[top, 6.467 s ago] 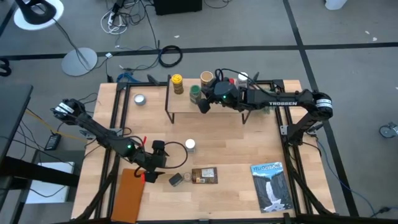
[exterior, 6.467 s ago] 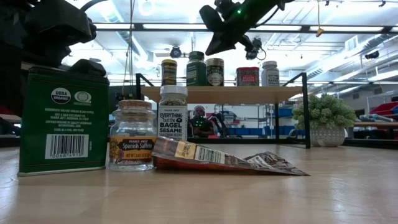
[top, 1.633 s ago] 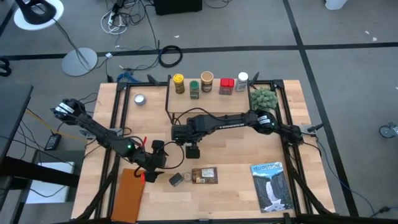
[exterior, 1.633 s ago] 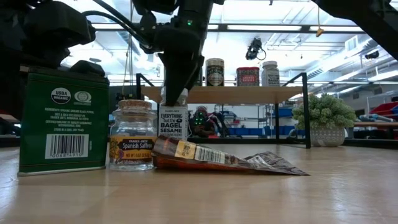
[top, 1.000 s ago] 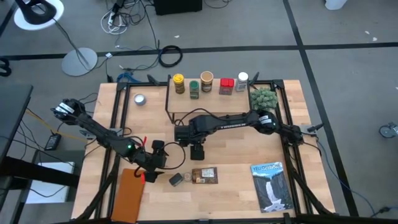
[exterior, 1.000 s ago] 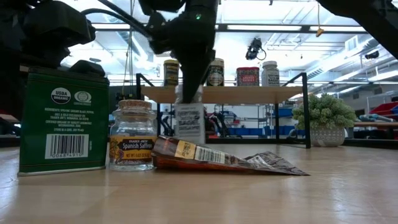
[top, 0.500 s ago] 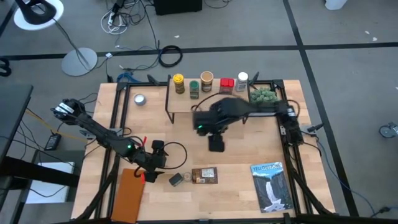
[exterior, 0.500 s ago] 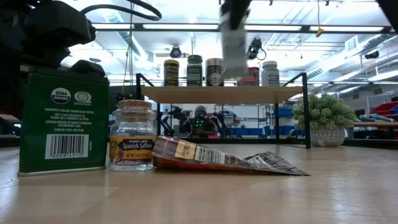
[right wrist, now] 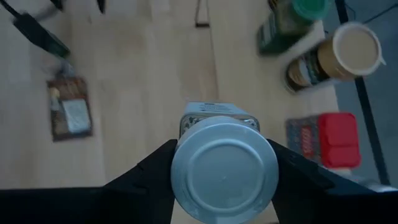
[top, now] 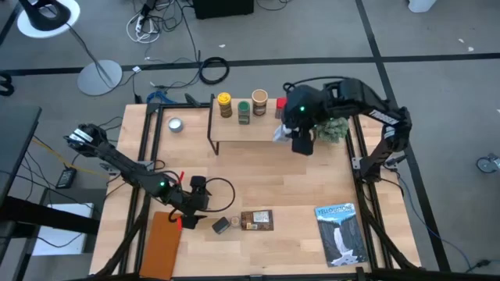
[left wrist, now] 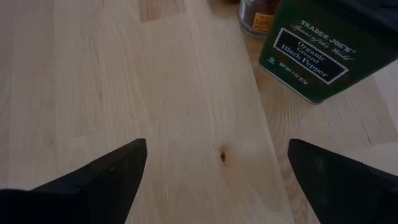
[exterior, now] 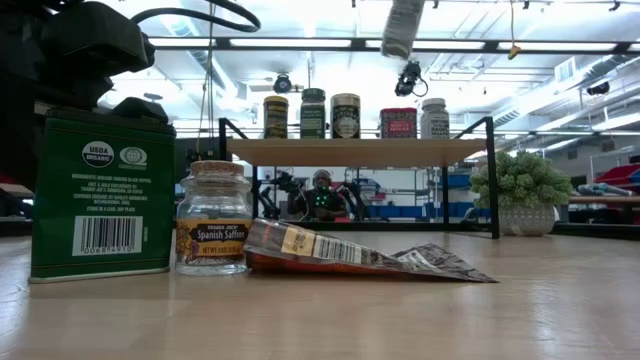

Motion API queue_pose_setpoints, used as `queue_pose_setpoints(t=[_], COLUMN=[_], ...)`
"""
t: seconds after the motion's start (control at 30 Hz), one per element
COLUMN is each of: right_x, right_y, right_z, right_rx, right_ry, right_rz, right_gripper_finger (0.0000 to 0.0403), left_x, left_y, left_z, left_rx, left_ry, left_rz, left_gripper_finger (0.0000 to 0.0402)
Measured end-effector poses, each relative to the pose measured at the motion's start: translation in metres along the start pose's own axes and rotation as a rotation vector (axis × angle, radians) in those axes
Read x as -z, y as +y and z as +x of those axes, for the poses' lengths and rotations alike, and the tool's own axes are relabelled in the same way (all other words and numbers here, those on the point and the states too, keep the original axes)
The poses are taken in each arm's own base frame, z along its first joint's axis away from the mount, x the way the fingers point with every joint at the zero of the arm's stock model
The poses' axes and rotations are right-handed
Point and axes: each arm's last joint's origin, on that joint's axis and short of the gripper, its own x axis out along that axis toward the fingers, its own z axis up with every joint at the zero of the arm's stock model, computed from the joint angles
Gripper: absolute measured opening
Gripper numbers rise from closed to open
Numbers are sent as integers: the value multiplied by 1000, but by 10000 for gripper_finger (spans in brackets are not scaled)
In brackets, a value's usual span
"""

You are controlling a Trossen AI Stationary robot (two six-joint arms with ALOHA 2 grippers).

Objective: Shelf spices
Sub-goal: Put the white seasoning bottle on the shelf

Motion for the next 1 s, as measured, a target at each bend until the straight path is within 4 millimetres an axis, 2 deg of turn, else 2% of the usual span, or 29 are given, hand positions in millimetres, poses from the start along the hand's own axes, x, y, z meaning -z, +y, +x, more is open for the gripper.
queue_pose_setpoints(t=[0.13, 0.33, 0.43, 0.67, 1.0], right_x=[18, 61, 77, 82, 79], right_y=[-15, -31, -38, -54, -78], right_z=[10, 20, 22, 34, 66], right_rx=[19, 15, 26, 53, 18], right_ry=[77, 201, 217, 179, 281], right_rz=[2, 51, 46, -11, -105], right_gripper_finger=[200, 200, 200, 200, 200], left_x=[0, 0, 0, 0, 0], left_y=[0, 0, 0, 0, 0], left_z=[0, 0, 0, 0, 0], left_rx=[1, 1, 1, 1, 1], left_ry=[-1, -2, -3, -3, -4], left_rz=[0, 0, 0, 1, 3], left_gripper_finger=[397, 397, 397, 397, 397])
